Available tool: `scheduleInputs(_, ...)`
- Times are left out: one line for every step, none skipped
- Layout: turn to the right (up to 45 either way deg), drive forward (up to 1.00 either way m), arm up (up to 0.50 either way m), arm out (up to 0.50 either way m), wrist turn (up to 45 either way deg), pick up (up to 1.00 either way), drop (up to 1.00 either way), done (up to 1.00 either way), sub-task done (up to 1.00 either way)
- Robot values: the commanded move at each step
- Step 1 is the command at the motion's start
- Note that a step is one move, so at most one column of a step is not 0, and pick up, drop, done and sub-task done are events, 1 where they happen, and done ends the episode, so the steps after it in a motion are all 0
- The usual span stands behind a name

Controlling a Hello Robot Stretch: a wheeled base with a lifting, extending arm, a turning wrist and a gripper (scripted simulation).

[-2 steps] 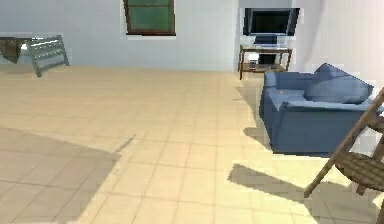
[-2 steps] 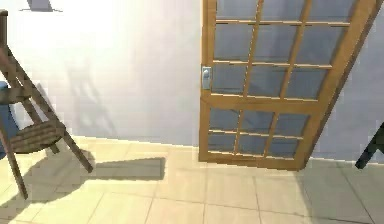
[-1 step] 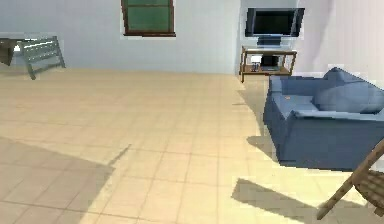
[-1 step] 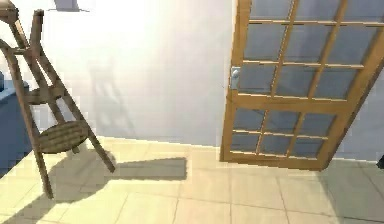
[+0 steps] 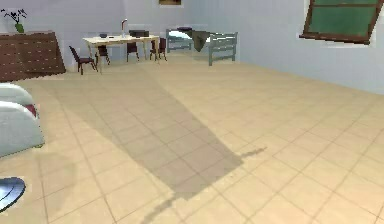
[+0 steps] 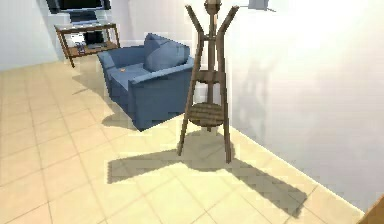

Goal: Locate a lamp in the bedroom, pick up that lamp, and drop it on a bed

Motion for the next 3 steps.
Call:
scheduleInputs(-15.0, 0.0, 0.0, 0.0, 0.0, 0.0, 0.0, 0.0, 0.0)
scheduleInputs(0.0, 1.0, 0.0, 0.0, 0.0, 0.0, 0.0, 0.0, 0.0)
scheduleInputs(-3.0, 0.0, 0.0, 0.0, 0.0, 0.0, 0.0, 0.0, 0.0)
